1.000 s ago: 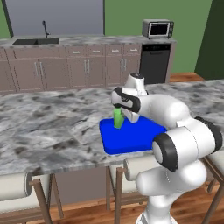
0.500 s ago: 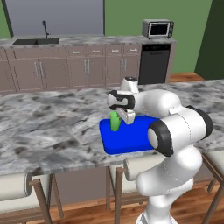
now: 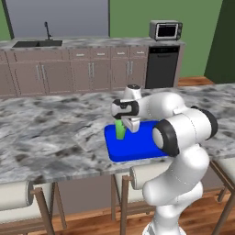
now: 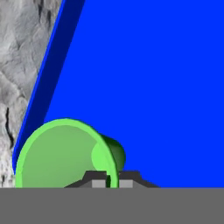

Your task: There is a tray on the dining counter. Grab the cup, mug, and pitcher and place them on the tray. The pitcher may be placed next to the tray if it cannot fit the tray.

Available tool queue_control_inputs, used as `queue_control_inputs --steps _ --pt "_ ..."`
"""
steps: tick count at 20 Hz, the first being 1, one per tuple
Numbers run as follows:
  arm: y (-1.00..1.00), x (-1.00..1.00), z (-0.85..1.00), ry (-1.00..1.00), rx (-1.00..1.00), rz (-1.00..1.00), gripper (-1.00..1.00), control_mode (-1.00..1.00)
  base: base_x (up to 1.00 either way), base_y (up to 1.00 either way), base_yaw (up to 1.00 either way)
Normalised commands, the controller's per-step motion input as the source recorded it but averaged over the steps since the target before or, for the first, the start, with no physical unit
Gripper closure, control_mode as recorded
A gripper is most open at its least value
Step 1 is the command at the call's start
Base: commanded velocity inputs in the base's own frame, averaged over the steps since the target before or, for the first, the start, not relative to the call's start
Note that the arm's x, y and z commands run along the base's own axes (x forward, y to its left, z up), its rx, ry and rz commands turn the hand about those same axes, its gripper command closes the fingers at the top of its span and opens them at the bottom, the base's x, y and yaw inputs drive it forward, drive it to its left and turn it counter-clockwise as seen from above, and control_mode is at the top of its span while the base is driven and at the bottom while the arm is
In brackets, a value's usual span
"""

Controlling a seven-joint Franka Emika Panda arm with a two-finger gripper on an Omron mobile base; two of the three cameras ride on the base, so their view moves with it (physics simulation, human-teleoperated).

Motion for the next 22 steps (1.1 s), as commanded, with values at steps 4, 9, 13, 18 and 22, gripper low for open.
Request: queue_control_inputs --steps 4,9,13,18,22 --pt "0.01 0.06 -0.15 0.02 -0.01 0.00 1.00 -1.00 0.00 0.00 0.00" --pt "0.01 0.03 -0.13 0.03 0.00 0.00 1.00 -1.00 0.00 0.00 0.00" --pt "0.00 0.00 -0.13 0.00 0.00 0.00 1.00 -1.00 0.00 0.00 0.00" --pt "0.00 0.00 -0.13 0.00 0.00 0.00 1.00 -1.00 0.00 0.00 0.00" --pt "0.00 0.00 0.00 0.00 0.00 0.00 1.00 -1.00 0.00 0.00 0.00"
